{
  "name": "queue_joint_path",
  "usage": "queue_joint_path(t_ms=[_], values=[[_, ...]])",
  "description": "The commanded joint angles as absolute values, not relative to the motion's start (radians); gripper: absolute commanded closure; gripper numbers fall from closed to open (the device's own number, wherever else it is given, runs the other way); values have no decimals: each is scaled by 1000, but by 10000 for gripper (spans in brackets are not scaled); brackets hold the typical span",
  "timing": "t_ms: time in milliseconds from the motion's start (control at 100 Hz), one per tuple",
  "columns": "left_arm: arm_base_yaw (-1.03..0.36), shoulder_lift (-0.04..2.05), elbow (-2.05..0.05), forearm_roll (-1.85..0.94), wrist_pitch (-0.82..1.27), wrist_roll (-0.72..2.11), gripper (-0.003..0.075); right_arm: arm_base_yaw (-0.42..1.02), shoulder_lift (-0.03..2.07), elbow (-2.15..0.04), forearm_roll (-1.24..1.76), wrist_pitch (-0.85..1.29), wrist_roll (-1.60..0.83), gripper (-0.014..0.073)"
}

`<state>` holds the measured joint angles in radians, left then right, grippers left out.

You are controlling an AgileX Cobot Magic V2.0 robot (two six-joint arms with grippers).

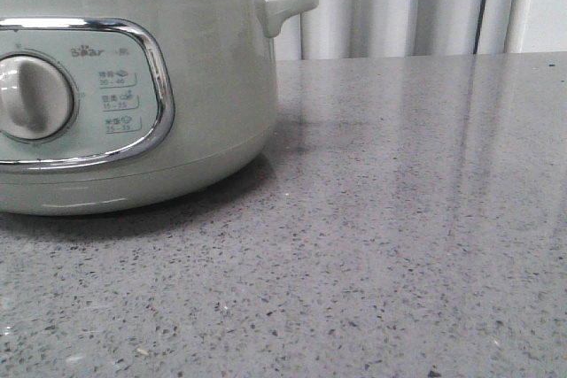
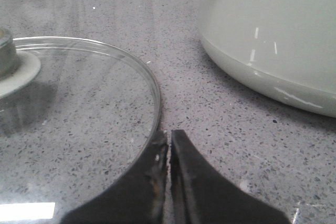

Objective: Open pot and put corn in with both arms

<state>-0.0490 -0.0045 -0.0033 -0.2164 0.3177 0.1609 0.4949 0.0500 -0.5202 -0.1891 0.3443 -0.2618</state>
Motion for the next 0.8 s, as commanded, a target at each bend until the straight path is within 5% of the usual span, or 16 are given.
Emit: queue_joint_path(t_ms=[0,400,790], values=[[-45,-29,23,-219,274,151,741,429,68,-486,-260,274,-261,647],[-45,-29,23,-219,274,151,741,62,68,-80,-61,208,-261,647],[-45,-29,23,-219,273,151,741,37,-32,28,-61,294,-261,647]])
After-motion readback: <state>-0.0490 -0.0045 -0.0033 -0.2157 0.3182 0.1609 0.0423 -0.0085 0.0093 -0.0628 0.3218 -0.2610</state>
